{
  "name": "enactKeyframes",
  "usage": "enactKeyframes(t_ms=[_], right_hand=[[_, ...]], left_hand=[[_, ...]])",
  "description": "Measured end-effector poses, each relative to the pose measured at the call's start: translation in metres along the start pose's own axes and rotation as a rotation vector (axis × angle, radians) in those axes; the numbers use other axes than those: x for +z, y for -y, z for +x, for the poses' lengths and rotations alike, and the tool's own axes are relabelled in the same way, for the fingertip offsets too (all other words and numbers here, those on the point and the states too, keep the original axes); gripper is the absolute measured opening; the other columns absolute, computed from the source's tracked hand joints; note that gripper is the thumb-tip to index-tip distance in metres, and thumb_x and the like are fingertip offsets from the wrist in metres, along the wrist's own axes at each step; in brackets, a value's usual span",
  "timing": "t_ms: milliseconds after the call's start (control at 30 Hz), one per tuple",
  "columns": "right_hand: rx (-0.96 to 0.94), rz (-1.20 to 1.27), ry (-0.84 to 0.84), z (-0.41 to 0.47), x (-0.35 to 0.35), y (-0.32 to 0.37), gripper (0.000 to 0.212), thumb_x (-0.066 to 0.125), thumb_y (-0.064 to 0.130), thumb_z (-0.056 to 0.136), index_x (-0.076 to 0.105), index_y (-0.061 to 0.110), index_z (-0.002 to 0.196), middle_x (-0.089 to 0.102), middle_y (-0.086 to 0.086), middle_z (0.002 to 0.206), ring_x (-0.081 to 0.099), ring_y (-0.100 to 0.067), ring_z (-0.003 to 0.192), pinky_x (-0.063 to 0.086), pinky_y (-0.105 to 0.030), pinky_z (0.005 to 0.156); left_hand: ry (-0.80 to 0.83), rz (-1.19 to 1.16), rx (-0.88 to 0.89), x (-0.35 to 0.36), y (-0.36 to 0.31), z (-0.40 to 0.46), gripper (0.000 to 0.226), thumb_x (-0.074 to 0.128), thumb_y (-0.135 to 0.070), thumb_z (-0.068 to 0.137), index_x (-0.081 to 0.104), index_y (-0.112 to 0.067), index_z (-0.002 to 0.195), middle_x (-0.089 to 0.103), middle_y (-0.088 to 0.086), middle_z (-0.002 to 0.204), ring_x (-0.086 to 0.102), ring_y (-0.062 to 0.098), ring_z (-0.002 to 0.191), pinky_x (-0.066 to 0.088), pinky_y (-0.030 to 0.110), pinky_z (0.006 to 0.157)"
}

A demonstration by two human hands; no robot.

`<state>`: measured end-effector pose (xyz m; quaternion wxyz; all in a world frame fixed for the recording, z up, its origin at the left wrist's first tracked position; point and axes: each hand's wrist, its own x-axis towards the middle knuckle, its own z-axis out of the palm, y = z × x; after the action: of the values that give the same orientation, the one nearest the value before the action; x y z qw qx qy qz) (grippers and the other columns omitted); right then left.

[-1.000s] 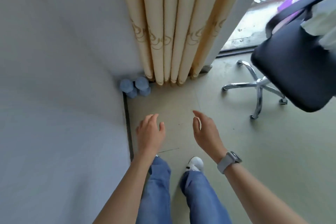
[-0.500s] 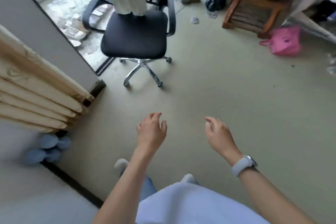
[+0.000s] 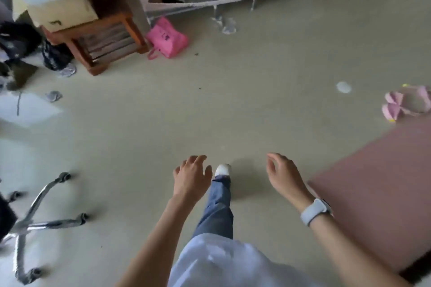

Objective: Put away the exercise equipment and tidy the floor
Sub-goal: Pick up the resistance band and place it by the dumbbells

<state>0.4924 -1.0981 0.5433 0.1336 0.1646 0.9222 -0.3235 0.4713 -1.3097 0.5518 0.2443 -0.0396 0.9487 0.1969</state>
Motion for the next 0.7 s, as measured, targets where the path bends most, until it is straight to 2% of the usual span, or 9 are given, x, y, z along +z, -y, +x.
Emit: enactKeyframes(t_ms=[167, 333, 533, 700], right_hand=[[0.234, 0.080, -0.091, 0.113, -0.084, -0.026, 0.031, 0.044, 0.013, 0.092, 0.056, 0.006, 0.119, 0.060, -0.017, 0.124, 0.054, -0.032, 0.117, 0.043, -0.041, 0.097], [0.387, 0.291, -0.210, 0.186, -0.181, -0.050, 0.032, 0.041, 0.013, 0.095, 0.053, 0.006, 0.125, 0.055, -0.010, 0.132, 0.049, -0.024, 0.124, 0.034, -0.030, 0.104], [0.660, 0.456, -0.396, 0.248, -0.271, -0.147, 0.035, 0.036, 0.015, 0.097, 0.050, 0.007, 0.128, 0.052, -0.009, 0.136, 0.047, -0.024, 0.126, 0.034, -0.026, 0.102], [0.768, 0.554, -0.415, 0.325, -0.350, -0.247, 0.035, 0.036, 0.015, 0.097, 0.049, 0.006, 0.128, 0.053, -0.012, 0.133, 0.050, -0.027, 0.122, 0.036, -0.026, 0.097]], left_hand=[[0.089, 0.092, 0.227, -0.035, -0.132, 0.141, 0.043, 0.040, -0.032, 0.096, 0.041, -0.020, 0.137, 0.043, 0.004, 0.143, 0.042, 0.025, 0.129, 0.029, 0.037, 0.107], [0.162, 0.196, 0.427, -0.056, -0.282, 0.240, 0.042, 0.041, -0.030, 0.095, 0.043, -0.020, 0.136, 0.044, 0.004, 0.142, 0.042, 0.025, 0.128, 0.031, 0.037, 0.107], [0.326, 0.291, 0.684, -0.014, -0.472, 0.313, 0.041, 0.040, -0.030, 0.096, 0.044, -0.021, 0.135, 0.046, 0.003, 0.141, 0.044, 0.021, 0.128, 0.031, 0.037, 0.108], [0.396, 0.298, 0.714, 0.030, -0.620, 0.367, 0.040, 0.040, -0.029, 0.096, 0.044, -0.020, 0.135, 0.044, 0.002, 0.142, 0.042, 0.020, 0.129, 0.031, 0.037, 0.110]])
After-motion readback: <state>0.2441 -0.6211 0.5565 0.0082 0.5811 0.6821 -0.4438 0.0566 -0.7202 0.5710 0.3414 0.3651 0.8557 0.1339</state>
